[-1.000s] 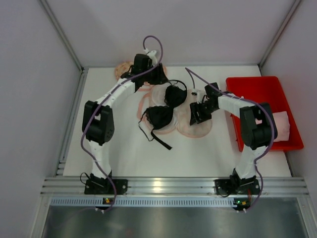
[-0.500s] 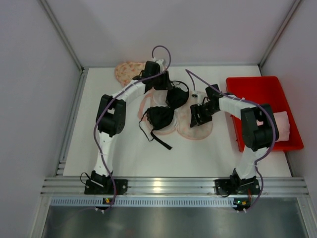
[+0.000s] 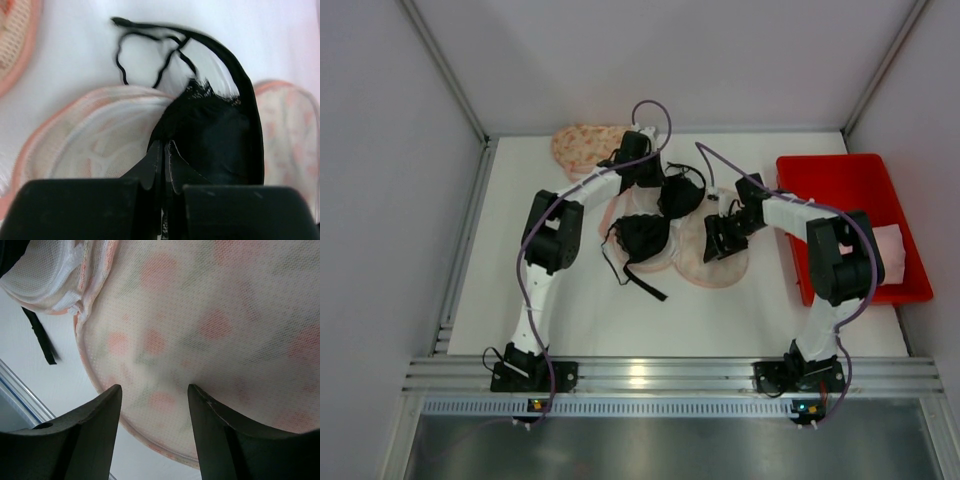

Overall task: Place the bra in the laundry bag and zip it closed
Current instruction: Adjust the bra in the laundry bag.

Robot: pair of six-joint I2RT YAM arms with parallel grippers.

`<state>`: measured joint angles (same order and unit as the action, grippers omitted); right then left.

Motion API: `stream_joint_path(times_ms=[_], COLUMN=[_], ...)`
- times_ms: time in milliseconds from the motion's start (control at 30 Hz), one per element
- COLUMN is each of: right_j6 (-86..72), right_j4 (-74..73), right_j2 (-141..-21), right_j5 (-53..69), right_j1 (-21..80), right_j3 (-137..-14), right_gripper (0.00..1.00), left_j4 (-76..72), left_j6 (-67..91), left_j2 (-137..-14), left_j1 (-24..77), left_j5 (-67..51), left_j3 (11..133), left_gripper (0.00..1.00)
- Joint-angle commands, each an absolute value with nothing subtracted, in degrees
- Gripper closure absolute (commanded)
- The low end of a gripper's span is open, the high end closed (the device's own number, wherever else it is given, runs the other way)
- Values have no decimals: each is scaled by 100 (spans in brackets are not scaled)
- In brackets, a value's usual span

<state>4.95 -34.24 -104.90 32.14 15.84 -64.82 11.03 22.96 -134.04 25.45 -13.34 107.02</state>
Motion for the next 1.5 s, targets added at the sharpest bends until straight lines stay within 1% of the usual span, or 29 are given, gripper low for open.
stream_joint_path(times_ms=[0, 200, 300, 533, 700, 733, 800, 833, 900, 933, 967, 1000, 1033, 1067, 1100, 1200, 1233, 1300, 1333, 1367, 1400, 1433, 1467], right_j6=[668, 659, 677, 633, 536, 527, 501, 501, 518, 545, 597, 615, 624, 676, 712, 764, 791, 887, 896, 836, 818, 756, 721], right_j4=[-3885, -3911, -3911, -3920, -3911, -3902, -3902, -3894, -3867, -3876, -3867, -3850, -3858, -3902, -3928, -3981, -4042, -4131, -4148, -4105, -4087, -4070, -4008], right_j2=[-10608, -10591, -10608, -10600, -10582, -10573, -10512, -10477, -10407, -10371, -10301, -10257, -10213, -10135, -10082, -9749, -9677, -9502, -9431, -9309, -9264, -9229, -9194], right_j5=[2892, 2918, 2909, 2935, 3032, 3050, 3085, 3094, 3059, 3067, 3041, 3024, 3023, 3084, 3172, 3488, 3533, 3708, 3796, 3901, 3946, 4025, 4069], right_j1=[1564, 1573, 1573, 1565, 1573, 1565, 1564, 1564, 1573, 1573, 1556, 1547, 1529, 1494, 1468, 1380, 1354, 1327, 1327, 1301, 1301, 1301, 1301], right_j3=[-6144, -6091, -6073, -6029, -5985, -5985, -5959, -5942, -5898, -5906, -5915, -5932, -5950, -6037, -6082, -6205, -6283, -6407, -6468, -6486, -6504, -6504, -6504], right_gripper=[43, 43, 43, 43, 43, 43, 43, 43, 43, 43, 42, 42, 42, 41, 40, 38, 36, 35, 35, 34, 35, 34, 34], left_j4=[317, 53, -254, -413, -413, -422, -422, -422, -422, -404, -352, -282, -186, -63, 304, 1183, 1804, 2353, 2930, 3205, 3513, 3785, 3866], left_j6=[2540, 2873, 2892, 2936, 2936, 2936, 2901, 2883, 2717, 2646, 2454, 2339, 2190, 1832, 1593, 530, 275, -656, -998, -1933, -2369, -2773, -3508], left_j2=[-13193, -12991, -12850, -12472, -12332, -12288, -12139, -12059, -11736, -11594, -11427, -11069, -10883, -10681, -10287, -9679, -9546, -9160, -8993, -8643, -8457, -8238, -8000], left_j1=[2461, 2268, 2206, 2127, 2136, 2136, 2136, 2136, 2127, 2136, 2136, 2127, 2118, 2109, 2092, 1987, 1934, 1697, 1635, 1539, 1503, 1503, 1512], left_j5=[-1011, -686, -554, -141, -325, -343, -518, -588, -947, -1071, -1151, -1360, -1449, -1520, -1608, -2100, -2518, -3013, -3476, -3768, -3988, -4173, -4479], left_j3=[10521, 10205, 9976, 9501, 9308, 9221, 9167, 9080, 9000, 8904, 8834, 8781, 8685, 8640, 8579, 8482, 8342, 8131, 7825, 7657, 7481, 7027, 6770], left_gripper=[100, 100, 100, 100, 100, 99, 83, 67, 55, 41, 33, 31, 26, 24, 24, 20, 21, 23, 24, 25, 28, 28, 29])
